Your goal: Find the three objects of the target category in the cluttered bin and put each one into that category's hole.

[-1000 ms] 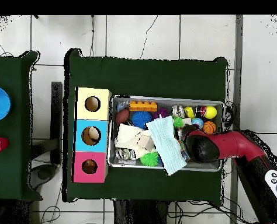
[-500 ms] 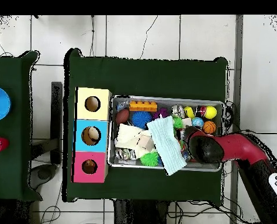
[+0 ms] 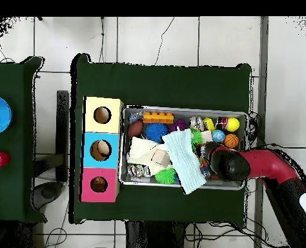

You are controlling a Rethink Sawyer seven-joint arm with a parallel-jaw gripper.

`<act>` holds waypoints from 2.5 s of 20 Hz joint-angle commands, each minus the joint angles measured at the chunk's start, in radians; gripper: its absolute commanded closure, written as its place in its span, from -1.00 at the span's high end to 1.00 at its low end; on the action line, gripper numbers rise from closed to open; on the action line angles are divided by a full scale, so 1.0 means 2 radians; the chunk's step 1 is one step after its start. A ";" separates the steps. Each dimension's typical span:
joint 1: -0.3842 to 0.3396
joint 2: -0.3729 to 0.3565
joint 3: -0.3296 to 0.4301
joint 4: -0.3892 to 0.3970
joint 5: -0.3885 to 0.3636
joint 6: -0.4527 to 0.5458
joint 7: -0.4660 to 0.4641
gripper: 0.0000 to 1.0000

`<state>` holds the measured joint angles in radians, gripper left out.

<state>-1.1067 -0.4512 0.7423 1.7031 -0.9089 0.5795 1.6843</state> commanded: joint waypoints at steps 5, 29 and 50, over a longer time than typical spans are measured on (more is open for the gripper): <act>0.010 0.006 -0.005 -0.024 -0.005 0.071 -0.145 1.00; 0.034 0.019 -0.034 -0.071 -0.036 0.078 -0.142 1.00; 0.061 -0.005 -0.082 -0.077 -0.041 0.067 -0.099 1.00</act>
<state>-0.9976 -0.4593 0.6469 1.6317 -0.9173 0.6390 1.6843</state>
